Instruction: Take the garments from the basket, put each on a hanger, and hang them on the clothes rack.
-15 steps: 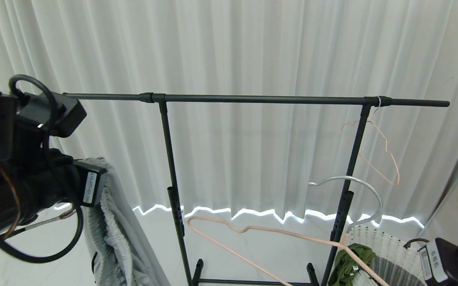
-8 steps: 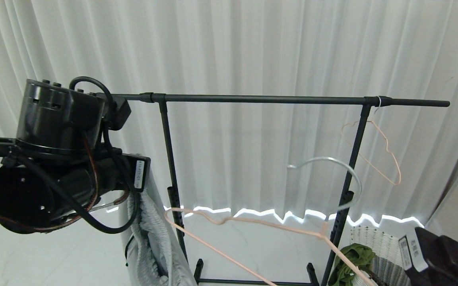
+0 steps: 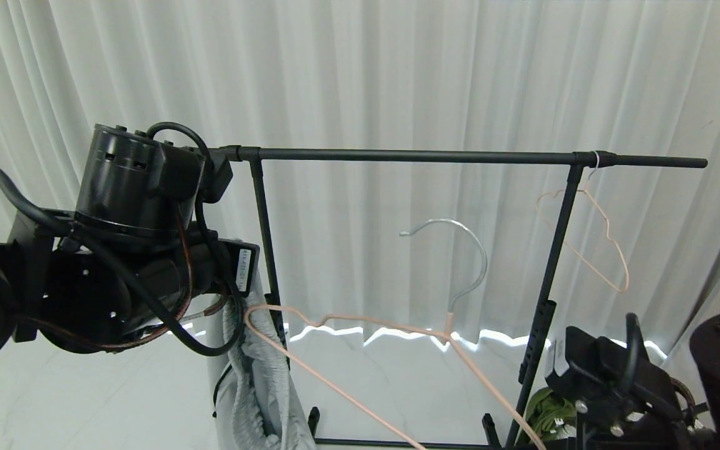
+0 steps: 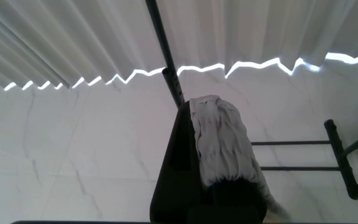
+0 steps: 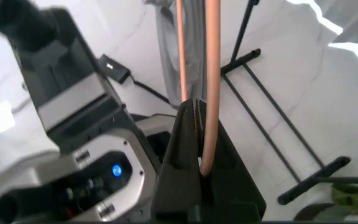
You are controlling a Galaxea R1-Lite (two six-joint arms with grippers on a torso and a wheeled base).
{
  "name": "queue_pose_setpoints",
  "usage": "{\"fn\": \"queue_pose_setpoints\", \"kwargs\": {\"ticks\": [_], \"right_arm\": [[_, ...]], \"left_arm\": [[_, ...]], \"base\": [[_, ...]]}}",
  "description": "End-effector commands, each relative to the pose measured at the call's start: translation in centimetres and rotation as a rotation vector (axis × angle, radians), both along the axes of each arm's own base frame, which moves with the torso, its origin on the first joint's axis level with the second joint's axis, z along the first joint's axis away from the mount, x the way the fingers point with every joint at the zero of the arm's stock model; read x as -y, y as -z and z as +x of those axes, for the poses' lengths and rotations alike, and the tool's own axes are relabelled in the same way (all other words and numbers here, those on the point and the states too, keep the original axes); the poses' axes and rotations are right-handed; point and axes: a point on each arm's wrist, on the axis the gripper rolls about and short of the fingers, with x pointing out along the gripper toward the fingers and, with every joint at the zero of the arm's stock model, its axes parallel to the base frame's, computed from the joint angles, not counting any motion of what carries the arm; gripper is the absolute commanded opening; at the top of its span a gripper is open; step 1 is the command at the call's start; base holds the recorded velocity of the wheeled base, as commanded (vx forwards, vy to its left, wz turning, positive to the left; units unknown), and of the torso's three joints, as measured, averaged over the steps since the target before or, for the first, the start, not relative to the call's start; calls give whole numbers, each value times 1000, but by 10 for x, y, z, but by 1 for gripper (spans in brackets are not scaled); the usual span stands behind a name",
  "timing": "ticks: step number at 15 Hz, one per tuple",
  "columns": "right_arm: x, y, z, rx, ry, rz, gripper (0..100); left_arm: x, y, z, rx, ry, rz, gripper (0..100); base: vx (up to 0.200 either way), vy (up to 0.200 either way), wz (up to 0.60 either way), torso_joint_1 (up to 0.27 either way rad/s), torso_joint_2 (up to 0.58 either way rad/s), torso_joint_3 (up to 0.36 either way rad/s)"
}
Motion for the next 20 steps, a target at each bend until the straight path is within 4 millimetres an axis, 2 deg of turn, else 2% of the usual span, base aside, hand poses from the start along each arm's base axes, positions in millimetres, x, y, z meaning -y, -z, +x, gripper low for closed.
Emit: {"fn": "queue_pose_setpoints", "kwargs": {"ticks": [1,3,7,11,15,20], "right_arm": [[-14,1,8,-24,47,-10,0],[-23,0,13,-30,92,5,0],[-44,3,13,-31,69,69,0],[-48,15,8,-52,47,23,0],[-58,12,13,-17,55,96,0],[-74,21,20,-20,64,107,0]], "left_arm": [[0,1,1,0,-7,4,0],[1,1,1,0,-13,7,0],[2,2,1,0,-22,-20,0],[1,-4,0,17,-22,-31,0],[2,-5,-2,22,-16,-35,0],[11,-13,-16,46,44,-55,0]], "base": [[0,0,0,0,0,0],[0,0,0,0,0,0],[0,0,0,0,0,0],[0,0,0,0,0,0],[0,0,0,0,0,0],[0,0,0,0,0,0]]}}
